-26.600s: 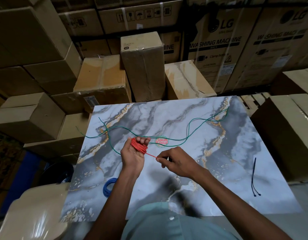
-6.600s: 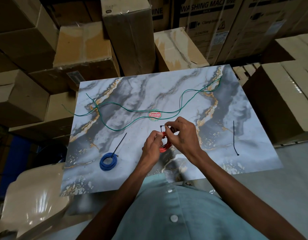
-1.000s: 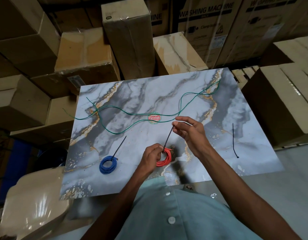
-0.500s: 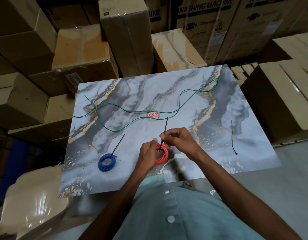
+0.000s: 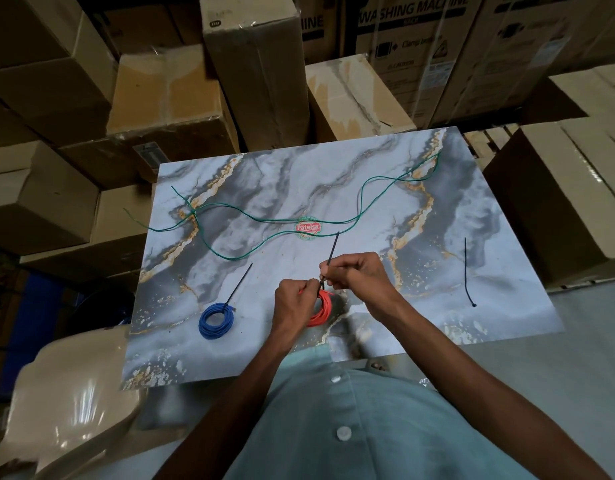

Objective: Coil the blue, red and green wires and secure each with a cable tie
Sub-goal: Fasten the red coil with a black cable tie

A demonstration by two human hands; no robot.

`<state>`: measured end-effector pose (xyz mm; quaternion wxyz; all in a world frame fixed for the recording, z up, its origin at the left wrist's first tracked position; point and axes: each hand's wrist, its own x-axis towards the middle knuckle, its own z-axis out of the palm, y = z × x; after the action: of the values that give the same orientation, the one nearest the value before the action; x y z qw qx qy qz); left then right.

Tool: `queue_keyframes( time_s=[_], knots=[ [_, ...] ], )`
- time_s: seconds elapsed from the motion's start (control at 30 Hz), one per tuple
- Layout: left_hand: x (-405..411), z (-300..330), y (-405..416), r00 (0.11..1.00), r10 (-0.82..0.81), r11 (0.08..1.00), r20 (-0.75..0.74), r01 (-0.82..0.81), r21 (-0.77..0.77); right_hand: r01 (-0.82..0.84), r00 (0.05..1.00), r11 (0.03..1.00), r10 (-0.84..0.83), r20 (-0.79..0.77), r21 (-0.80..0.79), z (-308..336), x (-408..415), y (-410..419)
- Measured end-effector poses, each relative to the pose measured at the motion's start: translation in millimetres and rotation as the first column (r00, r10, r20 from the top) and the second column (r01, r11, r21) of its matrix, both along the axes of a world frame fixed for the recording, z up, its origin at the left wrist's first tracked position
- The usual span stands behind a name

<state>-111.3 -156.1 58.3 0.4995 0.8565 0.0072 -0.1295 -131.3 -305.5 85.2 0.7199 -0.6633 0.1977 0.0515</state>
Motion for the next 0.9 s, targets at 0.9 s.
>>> queue_keyframes(
  time_s=[0.9],
  knots=[
    [-4, 5, -1, 0.997, -0.071, 0.936, 0.022, 0.075, -0.343, 0.057, 0.997, 0.981, -0.047, 0.059, -0.185, 3, 12, -10]
  ],
)
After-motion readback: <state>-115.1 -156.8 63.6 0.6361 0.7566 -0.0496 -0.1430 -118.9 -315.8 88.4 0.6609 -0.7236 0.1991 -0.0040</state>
